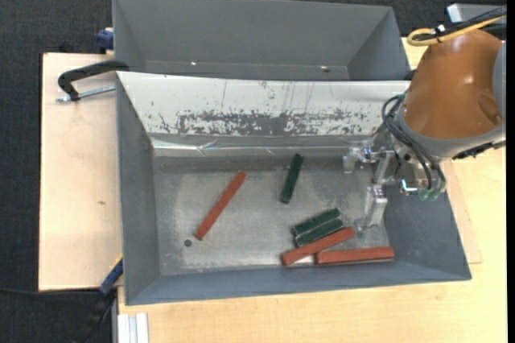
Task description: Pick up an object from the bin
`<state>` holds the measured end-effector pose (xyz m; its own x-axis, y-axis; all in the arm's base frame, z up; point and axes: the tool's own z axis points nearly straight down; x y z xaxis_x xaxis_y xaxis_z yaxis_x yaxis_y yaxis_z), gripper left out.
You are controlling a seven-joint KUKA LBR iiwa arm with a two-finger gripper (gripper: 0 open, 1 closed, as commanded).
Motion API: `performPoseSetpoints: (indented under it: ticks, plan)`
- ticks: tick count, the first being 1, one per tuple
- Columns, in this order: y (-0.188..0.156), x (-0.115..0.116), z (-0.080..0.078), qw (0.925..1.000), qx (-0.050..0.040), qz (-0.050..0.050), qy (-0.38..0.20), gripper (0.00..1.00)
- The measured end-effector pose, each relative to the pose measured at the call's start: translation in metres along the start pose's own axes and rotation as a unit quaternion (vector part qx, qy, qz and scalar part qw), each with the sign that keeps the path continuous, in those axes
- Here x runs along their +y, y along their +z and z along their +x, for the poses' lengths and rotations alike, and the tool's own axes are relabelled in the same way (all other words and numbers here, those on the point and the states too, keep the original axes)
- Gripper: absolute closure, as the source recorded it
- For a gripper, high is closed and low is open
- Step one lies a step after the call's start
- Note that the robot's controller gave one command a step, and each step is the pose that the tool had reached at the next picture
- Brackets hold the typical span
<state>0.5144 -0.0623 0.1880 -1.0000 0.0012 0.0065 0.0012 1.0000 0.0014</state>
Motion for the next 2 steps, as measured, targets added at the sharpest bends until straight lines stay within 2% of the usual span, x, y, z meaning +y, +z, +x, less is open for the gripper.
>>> performPoseSetpoints:
  ticks: [1, 2]
  plan:
    - [-0.004, 0.000, -0.002, 1.0000, -0.0042, 0.001, -0.001, 0.00]
    - [0.029, 0.007, 0.002, 0.9982, -0.0056, 0.001, -0.059, 0.00]
